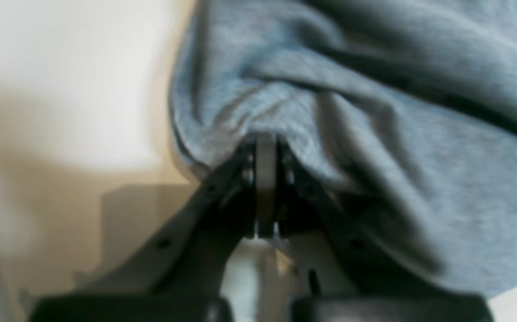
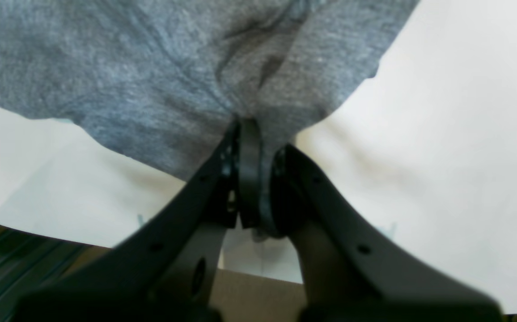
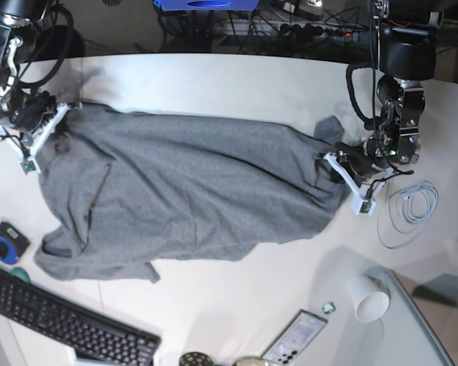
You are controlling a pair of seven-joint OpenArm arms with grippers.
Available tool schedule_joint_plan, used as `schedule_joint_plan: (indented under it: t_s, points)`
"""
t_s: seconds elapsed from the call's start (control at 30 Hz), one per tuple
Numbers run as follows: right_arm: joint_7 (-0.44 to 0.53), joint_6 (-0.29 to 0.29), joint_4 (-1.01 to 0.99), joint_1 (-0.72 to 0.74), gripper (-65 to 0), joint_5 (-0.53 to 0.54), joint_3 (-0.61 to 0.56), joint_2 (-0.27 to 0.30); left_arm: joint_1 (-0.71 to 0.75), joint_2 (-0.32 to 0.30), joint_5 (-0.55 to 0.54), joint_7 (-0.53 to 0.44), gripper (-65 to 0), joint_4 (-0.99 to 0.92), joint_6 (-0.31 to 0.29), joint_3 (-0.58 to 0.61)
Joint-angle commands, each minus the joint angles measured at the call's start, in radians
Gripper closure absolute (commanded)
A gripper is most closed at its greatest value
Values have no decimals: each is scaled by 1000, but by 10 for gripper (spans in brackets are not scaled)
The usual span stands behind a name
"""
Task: Layout the t-shirt on the table in an organized manner, then fold the t-shirt properly
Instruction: 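Hold the shirt edge with both grippers, adjusting the left gripper's grip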
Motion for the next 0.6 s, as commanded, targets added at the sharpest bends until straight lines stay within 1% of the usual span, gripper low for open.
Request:
schedule_joint_plan:
  t_s: [0.0, 0.23, 0.4, 0.43, 0.5, 0.57]
  points:
    - [10, 3, 15, 8, -2, 6, 5, 12, -28, -18, 8, 1, 0, -1, 5, -4]
    - [8, 3, 21, -5, -2, 6, 1, 12, -115, -39, 8, 1, 0, -52, 5, -5]
    - [8, 3, 20, -5, -2, 6, -1, 12, -141, -42, -3, 12, 0, 43, 5, -22]
    - [8, 3, 20, -5, -2, 6, -1, 12, -137, -39, -3, 33, 0, 69, 5, -38]
    - [8, 3, 20, -5, -2, 6, -1, 12, -130, -25, -5, 109, 0, 131, 5, -56]
    - [8, 3, 20, -5, -2, 6, -1, 12, -100, 25, -3, 168, 0, 192, 5, -44]
